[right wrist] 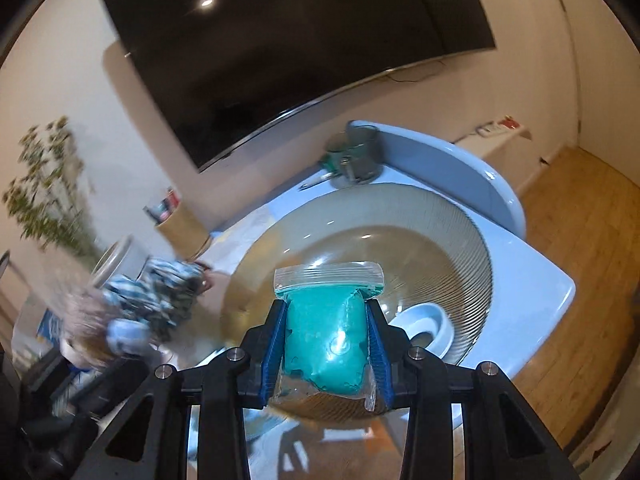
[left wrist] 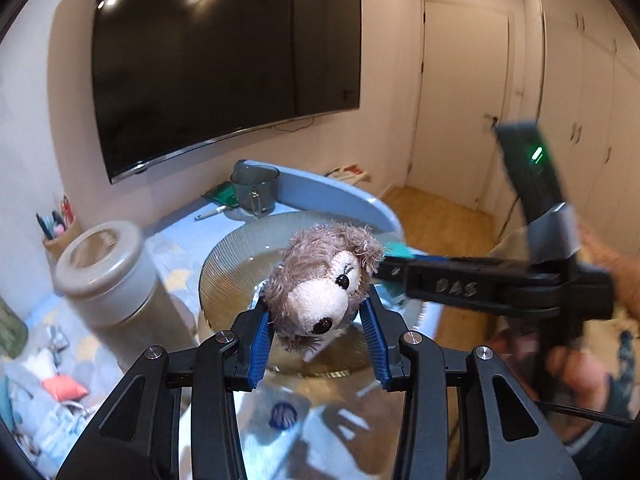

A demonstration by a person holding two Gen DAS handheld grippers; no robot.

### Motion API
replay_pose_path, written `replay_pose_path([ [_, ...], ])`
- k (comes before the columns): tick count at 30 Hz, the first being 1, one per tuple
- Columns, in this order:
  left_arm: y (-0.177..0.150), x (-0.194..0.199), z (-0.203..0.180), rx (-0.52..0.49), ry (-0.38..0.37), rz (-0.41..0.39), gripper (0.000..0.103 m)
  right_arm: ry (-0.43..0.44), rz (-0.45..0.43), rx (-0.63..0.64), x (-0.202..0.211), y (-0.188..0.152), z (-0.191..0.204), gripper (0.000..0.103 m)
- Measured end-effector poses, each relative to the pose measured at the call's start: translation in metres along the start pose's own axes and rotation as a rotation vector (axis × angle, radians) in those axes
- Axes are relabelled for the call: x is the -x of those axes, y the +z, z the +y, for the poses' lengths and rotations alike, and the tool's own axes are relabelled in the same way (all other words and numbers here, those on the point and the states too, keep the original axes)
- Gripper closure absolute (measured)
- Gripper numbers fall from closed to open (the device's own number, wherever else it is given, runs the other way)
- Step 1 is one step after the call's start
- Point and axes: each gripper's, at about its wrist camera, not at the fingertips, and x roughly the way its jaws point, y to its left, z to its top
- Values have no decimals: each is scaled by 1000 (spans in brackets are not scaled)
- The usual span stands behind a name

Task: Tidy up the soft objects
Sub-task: 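Open both tools to drop the bear and green packet into the glass bowl, then move both open tools back to the pile on the table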

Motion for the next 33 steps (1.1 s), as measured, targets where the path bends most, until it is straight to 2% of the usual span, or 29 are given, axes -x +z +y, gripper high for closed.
replay_pose_path([
  [2,1,-16,-4,-15,38,10,61,-6,-2,-31,-4,4,-4,65],
  [4,2,-28,-5,-12,56,36,54,1,3,-49,-7,7,-9,56],
  [5,2,-35,-3,-6,57,60,53,4,3,-61,-8,8,-11,45],
  [6,0,-35,-3,-1,59,76,46,6,-1,-73,-8,8,-14,41],
  [7,-2,-34,-2,3,57,85,41,13,-4,-86,-6,6,-17,41],
  [8,-4,-31,-2,3,51,75,41,18,-3,-88,-5,4,-17,41],
  [11,-8,-14,-6,-19,12,62,38,11,9,-88,-2,-4,-19,41],
  [12,-7,-11,-5,-16,-6,66,33,14,11,-89,-1,-7,-19,41],
  [13,-7,-4,-3,3,-36,64,29,22,8,-80,2,-10,-16,41],
  [16,-9,19,8,61,-83,62,29,5,-25,-7,17,-20,4,41],
  [17,-10,24,13,71,-86,59,29,0,-37,10,21,-23,10,39],
  [20,-21,56,37,140,-94,25,29,11,-53,49,37,-31,32,25],
  [22,-32,82,59,201,-96,1,29,11,-87,97,50,-37,52,23],
  [25,-52,122,86,243,-35,-43,29,36,-109,154,63,-44,81,22],
  [28,-78,161,121,305,85,-73,29,114,-117,198,70,-59,117,11],
  [33,-129,202,182,433,230,-51,29,221,-58,267,50,-94,171,8],
])
